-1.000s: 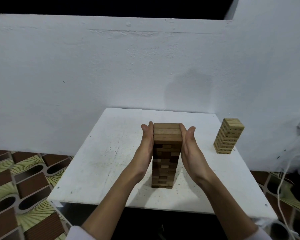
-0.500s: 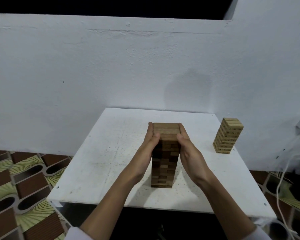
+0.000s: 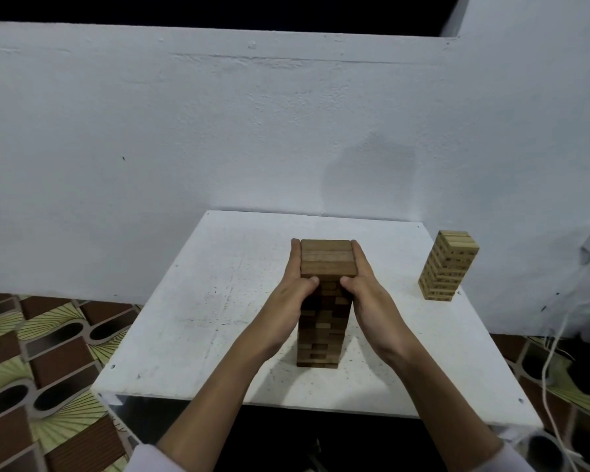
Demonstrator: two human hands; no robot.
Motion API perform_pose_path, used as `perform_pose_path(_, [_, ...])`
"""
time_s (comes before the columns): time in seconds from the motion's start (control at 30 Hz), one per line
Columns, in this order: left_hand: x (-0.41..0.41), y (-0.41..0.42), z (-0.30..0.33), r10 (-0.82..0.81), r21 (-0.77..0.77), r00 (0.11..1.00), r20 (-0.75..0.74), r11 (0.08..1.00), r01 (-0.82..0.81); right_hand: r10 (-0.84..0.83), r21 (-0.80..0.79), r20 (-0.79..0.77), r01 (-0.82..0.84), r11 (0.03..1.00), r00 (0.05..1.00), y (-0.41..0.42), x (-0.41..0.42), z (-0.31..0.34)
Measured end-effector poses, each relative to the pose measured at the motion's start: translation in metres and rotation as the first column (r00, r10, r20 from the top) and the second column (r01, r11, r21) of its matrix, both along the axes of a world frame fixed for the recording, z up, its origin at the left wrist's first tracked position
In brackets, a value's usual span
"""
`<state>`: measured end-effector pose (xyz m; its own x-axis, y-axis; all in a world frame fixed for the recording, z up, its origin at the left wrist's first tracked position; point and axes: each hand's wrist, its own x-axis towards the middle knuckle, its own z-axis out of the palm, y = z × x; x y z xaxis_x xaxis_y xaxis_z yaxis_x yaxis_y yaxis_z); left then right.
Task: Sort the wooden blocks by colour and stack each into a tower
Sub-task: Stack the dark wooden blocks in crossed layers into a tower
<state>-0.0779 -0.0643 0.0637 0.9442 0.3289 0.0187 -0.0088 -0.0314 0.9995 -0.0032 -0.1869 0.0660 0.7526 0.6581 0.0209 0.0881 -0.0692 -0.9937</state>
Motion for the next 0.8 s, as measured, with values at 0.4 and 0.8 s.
perform_pose_path(0.4, [-0.014, 0.024, -0.010, -0.041, 0.092, 0.999, -0.005, 0.995, 0.041, 0.050, 0.017, 0.031, -0.050, 0.999, 0.998, -0.018, 0.020, -0.010])
perform_pose_path(0.8, [0.002, 0.050, -0.104, -0.121, 0.457, 0.937, -0.327, 0.848, 0.269, 0.229, -0.464, 0.090, -0.163, 0.871, 0.969, -0.025, 0.027, -0.101])
